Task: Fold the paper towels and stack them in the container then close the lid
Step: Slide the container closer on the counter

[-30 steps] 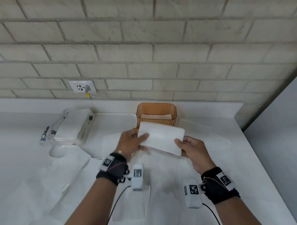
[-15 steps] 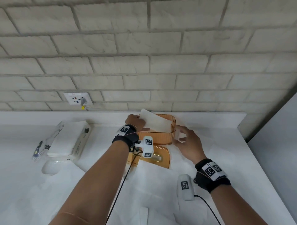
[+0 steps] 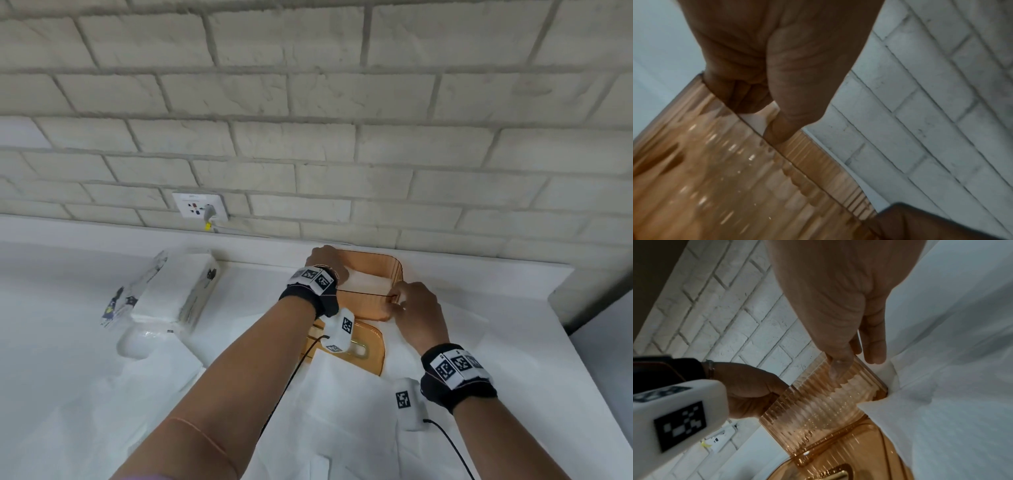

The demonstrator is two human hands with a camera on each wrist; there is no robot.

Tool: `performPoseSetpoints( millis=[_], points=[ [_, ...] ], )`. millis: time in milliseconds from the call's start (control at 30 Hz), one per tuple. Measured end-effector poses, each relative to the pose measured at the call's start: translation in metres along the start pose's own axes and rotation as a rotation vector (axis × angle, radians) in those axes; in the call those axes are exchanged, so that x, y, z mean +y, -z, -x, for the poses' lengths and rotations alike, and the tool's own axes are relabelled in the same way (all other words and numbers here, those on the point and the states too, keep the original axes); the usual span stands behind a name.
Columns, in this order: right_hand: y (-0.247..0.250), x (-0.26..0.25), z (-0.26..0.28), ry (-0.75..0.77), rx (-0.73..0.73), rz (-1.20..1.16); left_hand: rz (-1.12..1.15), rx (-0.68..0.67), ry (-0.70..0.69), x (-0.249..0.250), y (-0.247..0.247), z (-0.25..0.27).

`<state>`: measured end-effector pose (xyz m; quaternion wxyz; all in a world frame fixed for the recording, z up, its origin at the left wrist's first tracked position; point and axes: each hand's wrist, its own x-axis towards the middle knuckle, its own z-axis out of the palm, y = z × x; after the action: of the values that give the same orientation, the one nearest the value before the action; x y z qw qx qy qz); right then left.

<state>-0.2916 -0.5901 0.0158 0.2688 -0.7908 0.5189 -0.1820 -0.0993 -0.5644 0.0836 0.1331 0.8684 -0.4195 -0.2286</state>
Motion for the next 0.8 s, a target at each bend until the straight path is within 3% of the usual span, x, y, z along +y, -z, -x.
performPoseSetpoints(
  millis=[133,267,333,467,600,733,800],
  points=[
    [-0.002,0.000,-0.003,0.005,0.032,-0.032,-0.179,0.023,-0.149,-0.001,-0.002,0.007],
    [0.009,-0.004,0.000,0.071,0.100,-0.043,-0.302,-0.162,-0.414,-0.015,0.001,0.032],
    [0.021,-0.011,0.006,0.117,0.145,-0.015,-0.370,-0.172,-0.498,-0.023,0.000,0.043],
    [0.045,-0.041,0.029,0.264,0.183,0.021,-0.357,0.172,-0.552,-0.051,0.009,0.073],
    [0.041,-0.085,0.072,0.423,0.156,-0.099,-0.308,0.403,-0.506,-0.107,0.029,0.132],
    [0.005,-0.129,0.114,0.417,-0.085,-0.406,-0.229,0.570,-0.382,-0.190,0.047,0.201],
    [-0.024,-0.146,0.133,0.417,-0.229,-0.390,-0.240,0.604,-0.249,-0.235,0.052,0.236]
  ],
)
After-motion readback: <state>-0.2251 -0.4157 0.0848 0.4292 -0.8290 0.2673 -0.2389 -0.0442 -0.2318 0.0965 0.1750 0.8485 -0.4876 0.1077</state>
